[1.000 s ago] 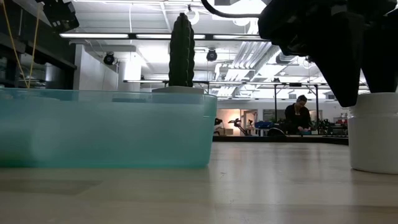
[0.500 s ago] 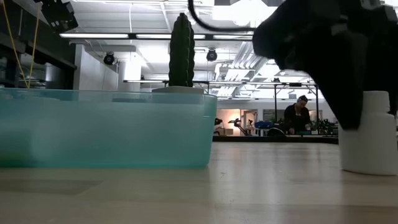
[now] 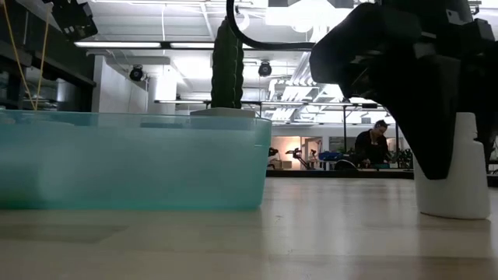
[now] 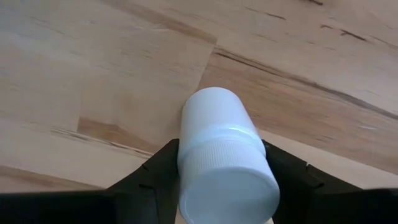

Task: Pick and place pill bottles into a basket
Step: Put the white pill bottle into the green bin

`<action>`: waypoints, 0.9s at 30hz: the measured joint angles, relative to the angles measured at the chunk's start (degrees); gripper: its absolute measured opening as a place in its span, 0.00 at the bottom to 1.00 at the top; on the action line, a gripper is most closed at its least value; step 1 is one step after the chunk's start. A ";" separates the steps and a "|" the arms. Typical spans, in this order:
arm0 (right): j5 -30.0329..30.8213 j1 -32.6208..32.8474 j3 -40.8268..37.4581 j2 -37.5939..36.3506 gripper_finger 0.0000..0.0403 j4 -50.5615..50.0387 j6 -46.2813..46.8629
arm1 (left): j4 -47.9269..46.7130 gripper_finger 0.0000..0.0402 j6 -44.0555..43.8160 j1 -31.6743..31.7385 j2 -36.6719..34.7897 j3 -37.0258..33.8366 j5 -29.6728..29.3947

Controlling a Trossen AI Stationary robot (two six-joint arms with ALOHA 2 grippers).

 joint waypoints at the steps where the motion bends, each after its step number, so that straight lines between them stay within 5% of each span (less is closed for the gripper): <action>1: -0.24 -0.02 0.00 0.00 0.43 0.00 -0.02 | 0.01 0.56 -0.02 0.01 -0.02 0.00 0.00; 13: 0.61 -0.11 2.73 -0.15 0.42 -0.92 -0.94 | 0.01 0.56 -0.02 0.01 -0.02 0.00 0.00; 27: 8.78 -4.15 23.92 -0.26 0.42 -16.95 -7.92 | 0.01 0.56 -0.02 -0.01 -0.02 0.00 0.00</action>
